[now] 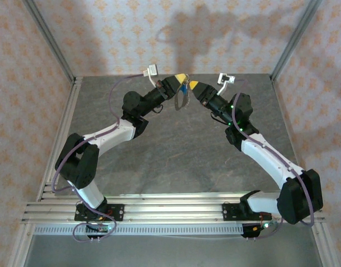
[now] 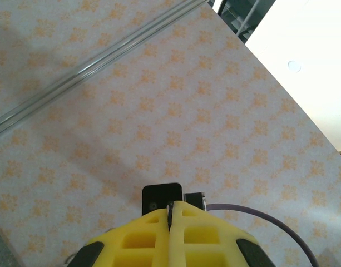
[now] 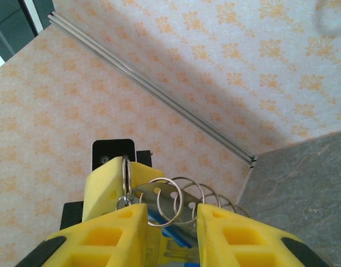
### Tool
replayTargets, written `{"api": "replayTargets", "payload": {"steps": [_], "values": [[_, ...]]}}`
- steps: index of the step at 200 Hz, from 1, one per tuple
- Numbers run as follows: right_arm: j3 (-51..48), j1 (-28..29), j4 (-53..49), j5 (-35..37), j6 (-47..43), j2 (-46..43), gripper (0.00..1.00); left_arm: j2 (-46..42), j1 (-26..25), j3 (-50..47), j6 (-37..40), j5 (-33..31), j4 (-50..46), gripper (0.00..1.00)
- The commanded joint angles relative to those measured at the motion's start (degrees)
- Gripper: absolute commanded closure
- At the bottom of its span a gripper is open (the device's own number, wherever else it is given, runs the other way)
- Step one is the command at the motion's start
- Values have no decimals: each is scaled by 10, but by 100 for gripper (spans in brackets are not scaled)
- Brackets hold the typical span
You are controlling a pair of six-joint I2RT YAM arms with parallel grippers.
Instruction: Put the keys on the keyring
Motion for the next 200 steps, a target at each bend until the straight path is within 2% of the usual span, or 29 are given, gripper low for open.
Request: {"api": "replayTargets", "payload": {"steps": [1,89,117,152,176,200], "values": [[22,6,38,-9,3,-4,71,8,-2,11,-2,-6,45,100],[29,19,41,-11,-2,-3,73,9,-2,10,-4,-6,48,100],[33,23,33,-14,-6,3,78,8,-3,11,-4,-6,47,100],[43,45,18,-24,-12,35,100,9,-2,15,-5,-8,49,100],[48,55,25,-33,-3,64,100,12,-2,17,-8,-7,50,100],[41,55,6,-19,-21,49,100,10,-3,12,-5,-9,49,100]]}}
